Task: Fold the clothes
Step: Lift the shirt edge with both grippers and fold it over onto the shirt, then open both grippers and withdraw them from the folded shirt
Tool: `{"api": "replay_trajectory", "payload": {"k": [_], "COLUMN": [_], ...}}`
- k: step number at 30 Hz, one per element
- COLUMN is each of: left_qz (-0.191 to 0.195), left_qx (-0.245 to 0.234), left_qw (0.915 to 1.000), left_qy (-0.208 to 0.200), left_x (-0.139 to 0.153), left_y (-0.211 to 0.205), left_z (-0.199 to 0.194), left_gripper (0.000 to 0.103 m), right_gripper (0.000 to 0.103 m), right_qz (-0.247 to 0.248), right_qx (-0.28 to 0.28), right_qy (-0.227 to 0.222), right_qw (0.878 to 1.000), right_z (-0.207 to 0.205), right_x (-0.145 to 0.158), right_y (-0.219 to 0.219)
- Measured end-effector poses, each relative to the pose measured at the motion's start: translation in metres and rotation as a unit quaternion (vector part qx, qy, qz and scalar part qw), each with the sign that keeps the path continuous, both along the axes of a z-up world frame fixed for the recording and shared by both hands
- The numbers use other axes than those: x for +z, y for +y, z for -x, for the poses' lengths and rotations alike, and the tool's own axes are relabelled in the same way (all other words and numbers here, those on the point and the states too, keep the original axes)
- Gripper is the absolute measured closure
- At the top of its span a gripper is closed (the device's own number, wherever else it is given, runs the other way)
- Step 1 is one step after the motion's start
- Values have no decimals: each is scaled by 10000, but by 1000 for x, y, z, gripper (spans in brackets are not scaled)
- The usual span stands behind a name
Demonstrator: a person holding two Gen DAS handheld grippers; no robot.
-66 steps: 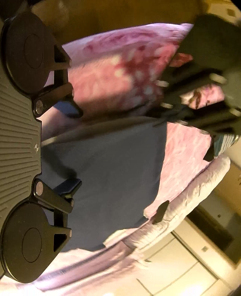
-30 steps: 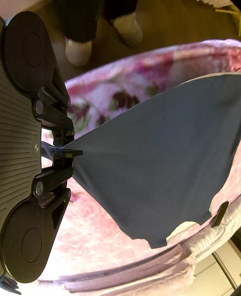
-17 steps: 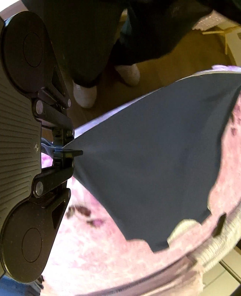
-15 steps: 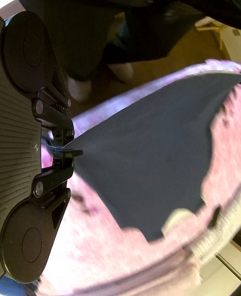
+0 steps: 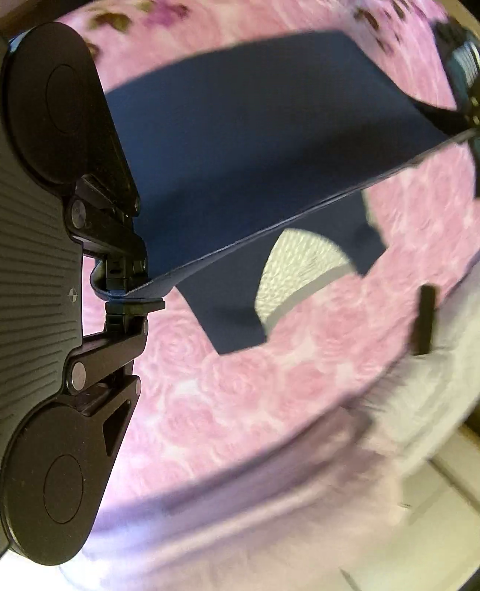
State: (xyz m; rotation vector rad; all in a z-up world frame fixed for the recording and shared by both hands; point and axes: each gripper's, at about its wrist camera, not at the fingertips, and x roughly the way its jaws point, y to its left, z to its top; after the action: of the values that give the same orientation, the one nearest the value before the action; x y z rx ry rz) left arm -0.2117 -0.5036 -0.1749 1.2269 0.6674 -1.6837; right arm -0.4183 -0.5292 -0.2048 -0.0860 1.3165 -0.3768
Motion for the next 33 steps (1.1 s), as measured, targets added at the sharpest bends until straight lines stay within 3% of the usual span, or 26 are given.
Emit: {"api": "replay_trajectory", "payload": {"k": [4, 11, 21, 26, 31, 32, 33], "left_qz": [-290, -605, -877, -973, -900, -824, -713], "left_qx": [98, 327, 674, 716, 1154, 1307, 1516], "left_qw": [9994, 9971, 9934, 9921, 9884, 9873, 9856], "left_qy": [189, 330, 313, 345, 417, 366, 234], "left_x": [-26, -59, -102, -122, -125, -123, -119], "left_y": [-35, -90, -145, -150, -152, -153, -153], "left_z": [-15, -35, -62, -65, -80, -86, -94], "left_gripper": [102, 102, 100, 100, 84, 82, 82], "right_gripper": [103, 103, 103, 103, 101, 83, 53], "right_qz": [-569, -953, -1391, -1606, -1932, -1896, -1738], "right_qx": [-228, -294, -445, -963, -1459, -1613, -1753], "right_qy": [171, 53, -85, -499, -813, -870, -881], "right_qw": [9980, 9950, 9892, 9810, 9668, 9646, 9650], "right_z": [-15, -13, -25, -15, -1, 1, 4], "right_x": [-41, -69, -108, -121, -127, -125, -123], "right_y": [-64, -136, -203, -221, -232, -235, -236]}}
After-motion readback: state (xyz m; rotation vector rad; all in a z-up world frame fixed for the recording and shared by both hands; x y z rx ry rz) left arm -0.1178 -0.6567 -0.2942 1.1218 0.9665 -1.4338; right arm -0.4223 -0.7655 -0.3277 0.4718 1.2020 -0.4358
